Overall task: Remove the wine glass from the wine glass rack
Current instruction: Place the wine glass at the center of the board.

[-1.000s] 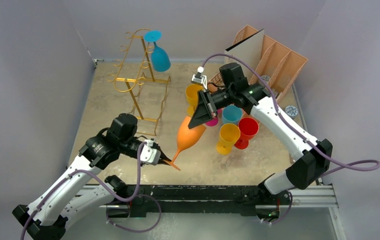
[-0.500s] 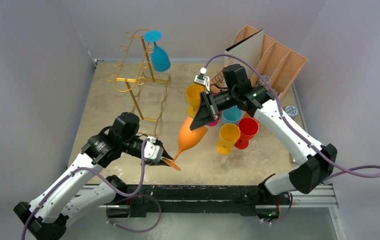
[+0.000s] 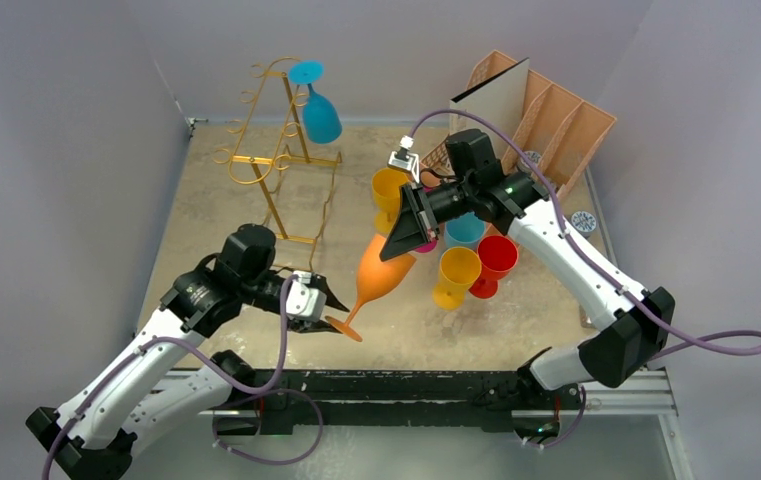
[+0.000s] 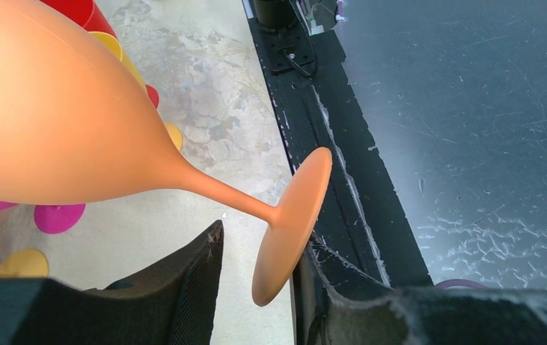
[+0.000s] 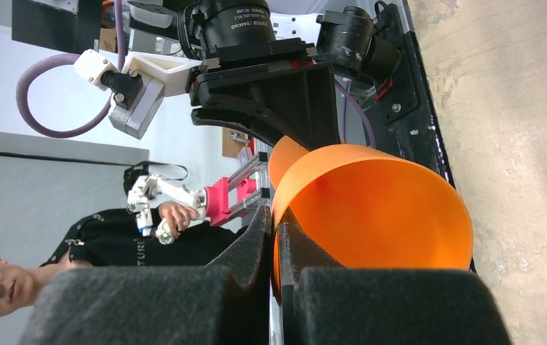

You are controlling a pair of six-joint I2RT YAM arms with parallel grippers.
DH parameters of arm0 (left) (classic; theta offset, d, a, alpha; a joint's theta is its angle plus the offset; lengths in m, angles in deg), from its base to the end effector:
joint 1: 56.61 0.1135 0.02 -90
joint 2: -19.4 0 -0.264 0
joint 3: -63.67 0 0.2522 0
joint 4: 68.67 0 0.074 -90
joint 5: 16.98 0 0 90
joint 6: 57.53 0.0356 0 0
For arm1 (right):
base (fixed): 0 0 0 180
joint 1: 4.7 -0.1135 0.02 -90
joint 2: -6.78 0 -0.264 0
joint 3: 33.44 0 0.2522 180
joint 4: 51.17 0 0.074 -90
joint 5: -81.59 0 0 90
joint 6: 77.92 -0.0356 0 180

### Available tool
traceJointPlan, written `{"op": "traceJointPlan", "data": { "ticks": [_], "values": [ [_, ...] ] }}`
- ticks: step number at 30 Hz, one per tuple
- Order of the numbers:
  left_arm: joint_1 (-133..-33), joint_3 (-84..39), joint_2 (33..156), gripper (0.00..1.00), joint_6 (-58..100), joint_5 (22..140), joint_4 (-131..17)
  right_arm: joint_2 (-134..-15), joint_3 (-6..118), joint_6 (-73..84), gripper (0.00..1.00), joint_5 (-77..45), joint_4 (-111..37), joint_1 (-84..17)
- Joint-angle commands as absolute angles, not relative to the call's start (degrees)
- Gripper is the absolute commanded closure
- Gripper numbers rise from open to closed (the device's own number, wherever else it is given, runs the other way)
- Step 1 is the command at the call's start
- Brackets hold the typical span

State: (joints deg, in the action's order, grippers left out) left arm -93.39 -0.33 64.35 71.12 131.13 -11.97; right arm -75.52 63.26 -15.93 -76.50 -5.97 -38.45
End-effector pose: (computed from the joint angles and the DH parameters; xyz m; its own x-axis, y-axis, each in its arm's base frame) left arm 0.0981 -0.1110 0.3256 0.1518 0.2985 -0.9423 0.9731 -0.2123 0.0895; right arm 0.2343 0.1963 0.3931 -0.7844 -0.3134 -0.5352 -0.5681 0.0166 0.8228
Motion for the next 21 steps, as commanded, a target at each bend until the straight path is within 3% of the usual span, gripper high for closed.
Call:
{"op": "traceJointPlan", "data": {
  "ticks": [1,10,12,15,21],
  "values": [
    [-93.0,-0.3,63.3,0.63,69.8,131.8,-17.0,-73.4,62.6,-14.4,1.00,-75.2,-4.7,-39.2],
    [-93.0,-0.1,62.8,0.51,69.7,129.9,-16.1,-72.4,62.3,-13.3,1.00,-69.2,-4.7,-39.2],
    [-93.0,0.1,62.2,0.45,69.2,129.1,-15.9,-72.0,62.3,-12.7,1.00,-65.5,-4.3,-39.2],
    [-93.0,1.6,60.4,0.26,67.2,128.5,-17.1,-70.7,61.8,-11.3,1.00,-57.8,-4.4,-39.2],
    [-93.0,5.2,56.6,0.18,60.4,128.7,-23.6,-68.1,59.0,-8.3,1.00,-43.5,-5.5,-39.3]
  ]
}}
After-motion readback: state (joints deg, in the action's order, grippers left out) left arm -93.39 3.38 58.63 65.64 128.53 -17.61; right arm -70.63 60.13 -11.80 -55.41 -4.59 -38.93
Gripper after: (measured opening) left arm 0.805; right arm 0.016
